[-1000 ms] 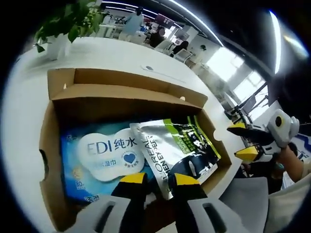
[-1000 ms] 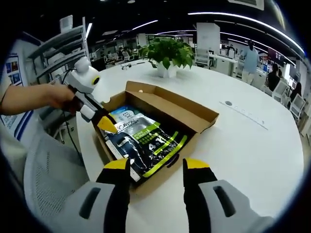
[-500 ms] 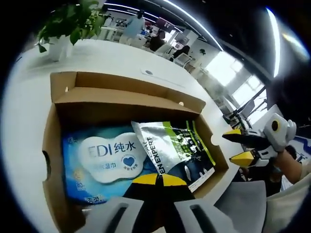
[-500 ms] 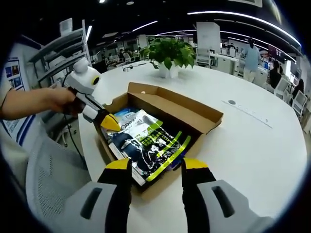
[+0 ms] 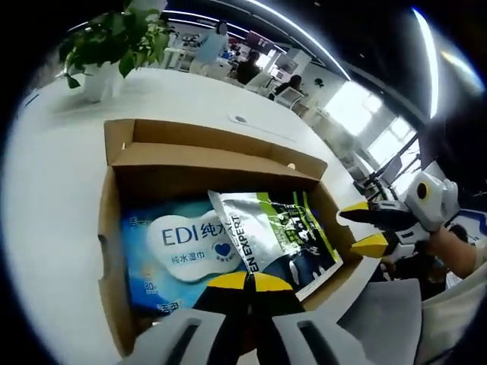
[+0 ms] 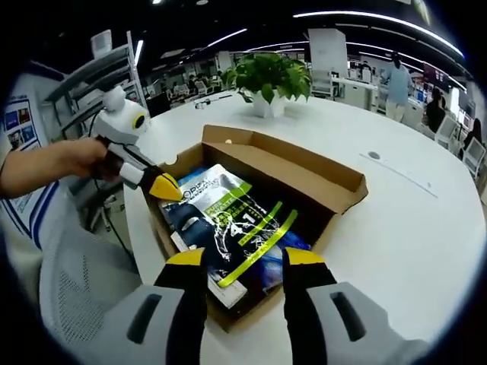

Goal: Operate the shoe box by opening the lid, removing the specified soft item, and placing it in the target area until the item is outside and the box remains undamaged.

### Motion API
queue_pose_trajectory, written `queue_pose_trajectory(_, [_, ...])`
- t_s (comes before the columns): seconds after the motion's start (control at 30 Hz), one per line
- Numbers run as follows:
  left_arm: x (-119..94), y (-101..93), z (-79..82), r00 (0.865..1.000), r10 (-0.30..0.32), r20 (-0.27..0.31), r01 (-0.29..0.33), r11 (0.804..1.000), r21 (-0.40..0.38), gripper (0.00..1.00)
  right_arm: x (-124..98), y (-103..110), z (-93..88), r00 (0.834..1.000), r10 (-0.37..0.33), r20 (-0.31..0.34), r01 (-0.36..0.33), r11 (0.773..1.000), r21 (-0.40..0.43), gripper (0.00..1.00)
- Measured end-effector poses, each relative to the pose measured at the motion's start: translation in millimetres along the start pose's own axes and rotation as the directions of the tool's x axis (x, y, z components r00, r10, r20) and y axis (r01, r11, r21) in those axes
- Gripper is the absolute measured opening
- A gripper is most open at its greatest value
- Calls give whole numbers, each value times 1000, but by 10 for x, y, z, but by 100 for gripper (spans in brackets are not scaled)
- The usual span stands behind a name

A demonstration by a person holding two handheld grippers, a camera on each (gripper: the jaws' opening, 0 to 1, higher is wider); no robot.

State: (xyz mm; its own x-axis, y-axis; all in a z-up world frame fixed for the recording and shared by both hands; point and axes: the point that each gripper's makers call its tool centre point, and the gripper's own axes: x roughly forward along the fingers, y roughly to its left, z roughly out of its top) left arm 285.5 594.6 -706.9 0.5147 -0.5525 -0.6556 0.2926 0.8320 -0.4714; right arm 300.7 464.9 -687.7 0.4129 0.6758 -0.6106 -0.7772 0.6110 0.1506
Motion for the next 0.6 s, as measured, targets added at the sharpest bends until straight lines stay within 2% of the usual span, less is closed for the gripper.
queue_pose_trajectory(0.37, [-98, 124, -2, 1000, 17, 21, -17, 1000, 2, 0, 263, 84, 22, 999, 34, -22, -33, 998, 57, 38])
queue_pose_trajectory(0.6, [-136, 176, 3, 999, 27, 31, -28, 1000, 15, 0, 403, 140, -23, 997, 52, -64, -49, 998, 42, 36])
